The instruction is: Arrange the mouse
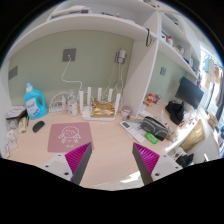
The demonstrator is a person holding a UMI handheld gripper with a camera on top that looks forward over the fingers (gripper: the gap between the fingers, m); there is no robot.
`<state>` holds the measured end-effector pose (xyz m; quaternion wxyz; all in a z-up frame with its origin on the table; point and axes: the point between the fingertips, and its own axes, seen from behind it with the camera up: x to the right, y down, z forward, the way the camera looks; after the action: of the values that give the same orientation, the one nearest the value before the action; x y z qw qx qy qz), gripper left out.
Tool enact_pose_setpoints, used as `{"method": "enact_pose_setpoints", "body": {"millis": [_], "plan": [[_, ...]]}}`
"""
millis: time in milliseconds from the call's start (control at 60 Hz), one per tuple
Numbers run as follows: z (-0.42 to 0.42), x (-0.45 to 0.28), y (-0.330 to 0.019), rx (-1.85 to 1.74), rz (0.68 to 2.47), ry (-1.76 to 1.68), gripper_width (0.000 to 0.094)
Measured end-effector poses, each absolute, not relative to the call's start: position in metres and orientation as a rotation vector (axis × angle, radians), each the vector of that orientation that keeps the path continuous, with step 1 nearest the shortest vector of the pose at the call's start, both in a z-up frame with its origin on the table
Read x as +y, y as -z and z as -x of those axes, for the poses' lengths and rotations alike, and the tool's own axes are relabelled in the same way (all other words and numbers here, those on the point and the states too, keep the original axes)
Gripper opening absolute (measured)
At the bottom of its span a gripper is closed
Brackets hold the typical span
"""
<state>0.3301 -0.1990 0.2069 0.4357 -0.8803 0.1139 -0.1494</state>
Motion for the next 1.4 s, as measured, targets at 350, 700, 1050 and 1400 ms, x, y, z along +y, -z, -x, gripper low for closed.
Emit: {"method": "enact_pose_setpoints", "body": {"millis": [350, 700, 1050, 1400], "plan": [[-0.27, -0.226, -0.158, 0.284, 2.227, 0.41, 0.0846], [-0.052, -0.15, -0.074, 0.004, 2.264, 0.069, 0.0844], [0.061, 0.029, -0.015, -0.114, 2.235, -0.117, 0.085], [0.079, 0.134, 0.013, -0.081, 2.29, -0.132, 0.0833]]}}
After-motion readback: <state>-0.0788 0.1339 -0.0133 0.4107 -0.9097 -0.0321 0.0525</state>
